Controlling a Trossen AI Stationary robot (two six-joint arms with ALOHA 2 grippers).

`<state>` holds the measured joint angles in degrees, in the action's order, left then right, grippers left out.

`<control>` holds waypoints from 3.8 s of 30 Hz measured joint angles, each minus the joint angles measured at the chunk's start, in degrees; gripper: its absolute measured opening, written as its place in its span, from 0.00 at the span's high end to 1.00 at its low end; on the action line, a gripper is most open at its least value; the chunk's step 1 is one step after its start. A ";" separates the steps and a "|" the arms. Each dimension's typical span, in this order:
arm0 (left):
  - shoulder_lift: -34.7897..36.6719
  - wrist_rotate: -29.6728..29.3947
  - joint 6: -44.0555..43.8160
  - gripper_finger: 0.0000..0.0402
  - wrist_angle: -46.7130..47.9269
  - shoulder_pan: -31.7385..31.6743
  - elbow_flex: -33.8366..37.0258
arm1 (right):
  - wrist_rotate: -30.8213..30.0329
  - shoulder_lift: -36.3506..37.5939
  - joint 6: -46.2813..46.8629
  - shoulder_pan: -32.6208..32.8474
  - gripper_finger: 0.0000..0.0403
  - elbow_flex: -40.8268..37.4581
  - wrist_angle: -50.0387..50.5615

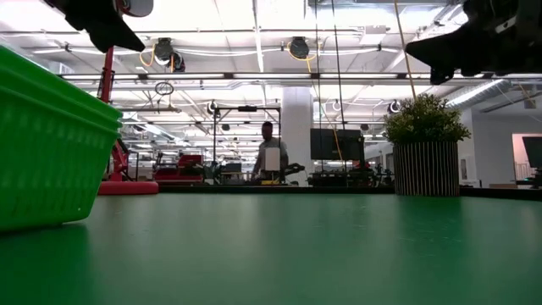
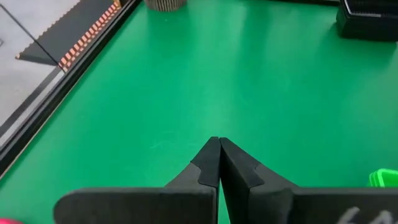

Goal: Stack baskets by color
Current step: Return to Home Position

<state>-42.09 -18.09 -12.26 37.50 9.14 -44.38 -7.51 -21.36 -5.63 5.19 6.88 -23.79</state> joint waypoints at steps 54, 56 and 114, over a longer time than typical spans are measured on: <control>13.62 5.64 -1.34 1.00 -18.75 -1.65 20.27 | -0.15 20.54 -4.07 0.02 1.00 -4.37 17.81; 16.00 5.64 -0.87 0.99 -21.86 -0.74 23.33 | -0.15 20.55 -4.07 0.02 1.00 -4.39 16.76; 41.31 17.21 12.16 0.99 -38.15 -3.49 43.76 | 0.09 20.52 -4.07 0.04 1.00 -4.42 16.31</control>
<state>-0.78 -0.88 -0.10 -0.66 5.65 -0.62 -7.42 -0.84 -9.70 5.23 2.46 -7.49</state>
